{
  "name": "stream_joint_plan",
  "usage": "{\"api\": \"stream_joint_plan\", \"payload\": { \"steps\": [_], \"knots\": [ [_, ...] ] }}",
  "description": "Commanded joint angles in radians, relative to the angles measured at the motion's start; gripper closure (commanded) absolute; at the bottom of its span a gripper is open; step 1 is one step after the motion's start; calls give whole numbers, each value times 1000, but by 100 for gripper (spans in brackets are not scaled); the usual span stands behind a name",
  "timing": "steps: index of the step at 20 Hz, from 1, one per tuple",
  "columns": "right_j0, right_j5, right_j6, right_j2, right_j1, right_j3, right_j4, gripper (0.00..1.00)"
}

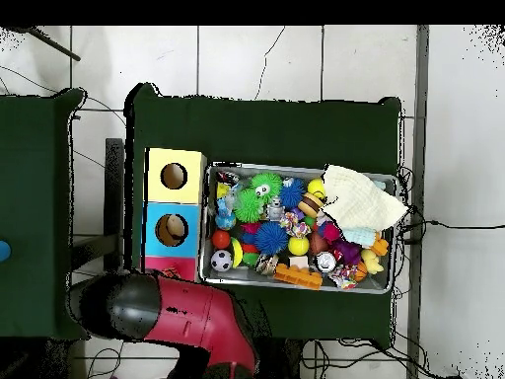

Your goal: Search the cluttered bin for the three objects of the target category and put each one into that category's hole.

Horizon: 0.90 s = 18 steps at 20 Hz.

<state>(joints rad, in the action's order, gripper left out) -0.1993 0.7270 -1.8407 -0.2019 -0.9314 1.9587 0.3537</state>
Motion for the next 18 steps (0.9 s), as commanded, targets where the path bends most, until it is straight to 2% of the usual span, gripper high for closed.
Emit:
{"api": "stream_joint_plan", "payload": {
  "steps": [1, 6, 7, 9, 12, 18],
  "knots": [
    [72, -154, -141, 45, 187, -80, -54, 0],
    [68, -180, -161, 36, 196, -73, -35, 0],
    [70, -180, -159, 37, 195, -66, -28, 100],
    [70, -191, -154, 42, 191, -58, -28, 100],
    [51, -125, -152, 27, 172, -75, -42, 100],
    [46, -149, -156, 37, 144, -34, -23, 100]
  ]
}}
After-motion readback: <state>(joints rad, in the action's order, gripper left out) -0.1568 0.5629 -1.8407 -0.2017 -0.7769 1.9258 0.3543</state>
